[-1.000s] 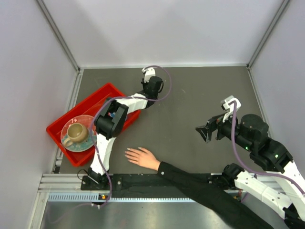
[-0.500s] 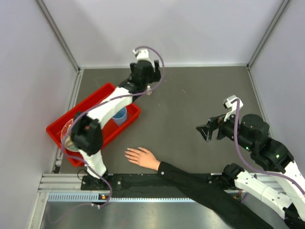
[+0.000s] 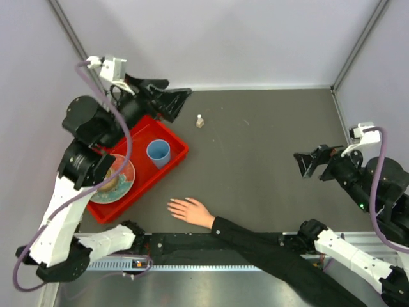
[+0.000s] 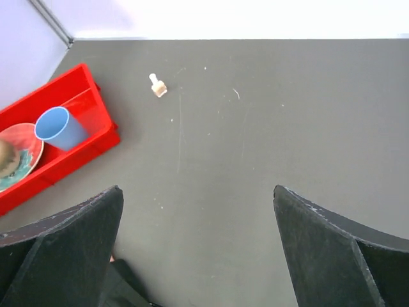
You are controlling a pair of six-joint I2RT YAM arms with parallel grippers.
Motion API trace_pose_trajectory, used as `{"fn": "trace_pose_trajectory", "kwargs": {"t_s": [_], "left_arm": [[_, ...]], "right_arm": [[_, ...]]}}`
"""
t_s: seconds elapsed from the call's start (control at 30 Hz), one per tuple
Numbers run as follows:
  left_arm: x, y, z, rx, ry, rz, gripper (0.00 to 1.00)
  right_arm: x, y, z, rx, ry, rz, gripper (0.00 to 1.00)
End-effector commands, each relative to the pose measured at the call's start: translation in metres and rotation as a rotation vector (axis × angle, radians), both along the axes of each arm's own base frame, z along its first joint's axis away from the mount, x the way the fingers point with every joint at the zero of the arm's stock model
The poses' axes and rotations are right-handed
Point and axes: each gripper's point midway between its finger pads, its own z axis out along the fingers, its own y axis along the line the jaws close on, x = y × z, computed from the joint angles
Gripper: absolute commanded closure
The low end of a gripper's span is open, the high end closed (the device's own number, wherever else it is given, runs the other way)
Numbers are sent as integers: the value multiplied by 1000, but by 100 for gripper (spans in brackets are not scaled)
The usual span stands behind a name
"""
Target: Paint the nails
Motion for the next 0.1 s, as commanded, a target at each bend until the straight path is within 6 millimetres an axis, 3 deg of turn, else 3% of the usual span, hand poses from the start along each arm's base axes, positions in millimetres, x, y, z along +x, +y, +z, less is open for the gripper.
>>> {"fn": "trace_pose_trajectory", "kwargs": {"t_s": [0.0, 0.07], "left_arm": [[6, 6, -40, 58, 98, 46, 2], [-2, 7, -32, 42, 87, 27, 2]], "right_arm": [[0, 1, -1, 24, -17, 2, 1], [-6, 11, 5, 44, -37, 73, 1]]}}
